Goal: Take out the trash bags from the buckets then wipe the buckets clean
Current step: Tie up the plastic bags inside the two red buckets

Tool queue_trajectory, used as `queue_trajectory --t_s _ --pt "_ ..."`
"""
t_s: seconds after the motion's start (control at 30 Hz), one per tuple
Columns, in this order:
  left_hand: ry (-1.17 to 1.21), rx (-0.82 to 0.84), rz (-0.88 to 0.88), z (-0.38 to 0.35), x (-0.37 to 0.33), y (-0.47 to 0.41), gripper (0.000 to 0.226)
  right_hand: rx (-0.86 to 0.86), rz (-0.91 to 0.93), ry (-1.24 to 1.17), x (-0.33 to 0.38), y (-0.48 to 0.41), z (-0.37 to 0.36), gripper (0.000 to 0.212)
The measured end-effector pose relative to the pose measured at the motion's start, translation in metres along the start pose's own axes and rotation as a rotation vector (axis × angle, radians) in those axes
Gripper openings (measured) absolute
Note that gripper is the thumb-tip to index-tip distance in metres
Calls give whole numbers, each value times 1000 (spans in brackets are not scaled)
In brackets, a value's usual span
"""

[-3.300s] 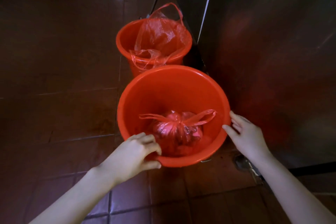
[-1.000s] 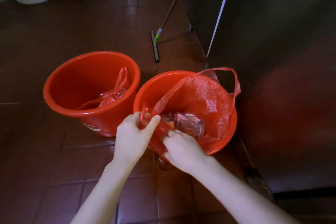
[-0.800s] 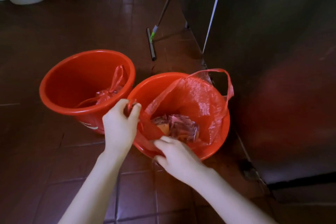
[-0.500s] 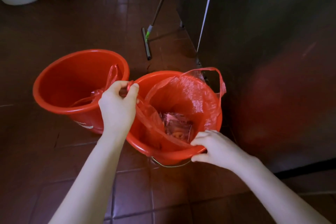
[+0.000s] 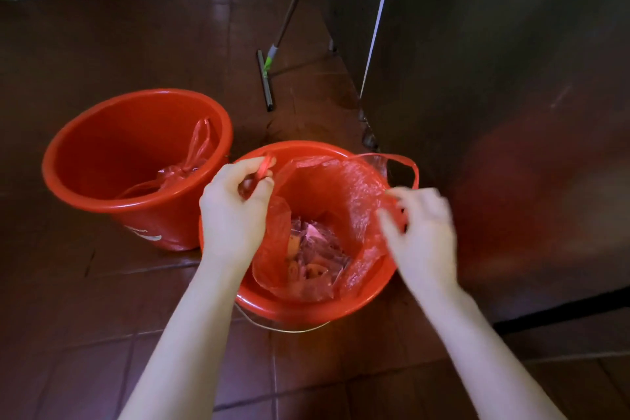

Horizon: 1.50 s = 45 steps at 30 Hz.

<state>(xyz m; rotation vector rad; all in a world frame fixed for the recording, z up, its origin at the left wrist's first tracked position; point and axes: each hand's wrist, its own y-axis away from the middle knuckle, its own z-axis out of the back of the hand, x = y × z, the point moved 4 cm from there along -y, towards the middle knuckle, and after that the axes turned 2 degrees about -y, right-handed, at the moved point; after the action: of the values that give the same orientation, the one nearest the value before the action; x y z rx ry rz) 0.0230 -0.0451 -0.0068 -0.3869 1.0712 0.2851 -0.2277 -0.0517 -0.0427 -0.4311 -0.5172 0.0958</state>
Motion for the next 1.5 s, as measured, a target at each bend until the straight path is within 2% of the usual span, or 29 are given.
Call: queue_trajectory --t_s 0.03,0.07,0.1,0.17,0.27,0.37,0.47,0.53,0.57,0.7,0.87,0.93,1.03,1.17,1.27,1.37,1.5 --pt "-10 -14 -13 2 -2 0 26 -76 -126 88 -12 -12 7 42" --pt "-22 -23 -37 4 -4 1 25 -51 -255 163 -24 -22 8 50" --pt "-32 -30 -65 5 -7 2 22 32 -373 205 -34 -30 5 56" --pt "-35 -21 -117 4 -13 5 15 186 -498 173 -43 -39 -5 48" --pt "-25 32 -144 -3 -18 8 14 166 -343 -60 -24 -52 -14 22" --pt "44 73 -118 -7 -16 6 17 105 -201 -426 22 -66 -16 14" --pt "190 110 -29 -7 -12 1 20 321 -254 -750 74 -76 -23 18" --pt "270 111 52 -5 -7 -2 20 438 -281 -856 100 -73 -29 18" --pt "295 97 70 -3 -6 -4 19 444 -272 -872 109 -69 -33 18" --pt "194 49 -9 4 0 -9 19 338 -189 -809 120 -44 -45 18" --pt "127 180 -16 3 5 -13 26 448 -88 -571 120 -36 -56 16" --pt "106 244 -32 1 5 -13 23 485 -74 -565 117 -32 -55 19" --pt "139 212 22 -1 8 -13 9 527 -49 -572 114 -30 -54 23" --pt "228 123 145 2 16 -13 31 578 -126 -678 112 -31 -52 22" --pt "171 235 106 -1 17 -13 25 510 -68 -600 112 -33 -49 20" --pt "175 345 116 -6 17 -12 13 520 -88 -610 110 -34 -51 23" --pt "158 351 136 -5 22 -14 11 488 -117 -626 107 -33 -51 30"
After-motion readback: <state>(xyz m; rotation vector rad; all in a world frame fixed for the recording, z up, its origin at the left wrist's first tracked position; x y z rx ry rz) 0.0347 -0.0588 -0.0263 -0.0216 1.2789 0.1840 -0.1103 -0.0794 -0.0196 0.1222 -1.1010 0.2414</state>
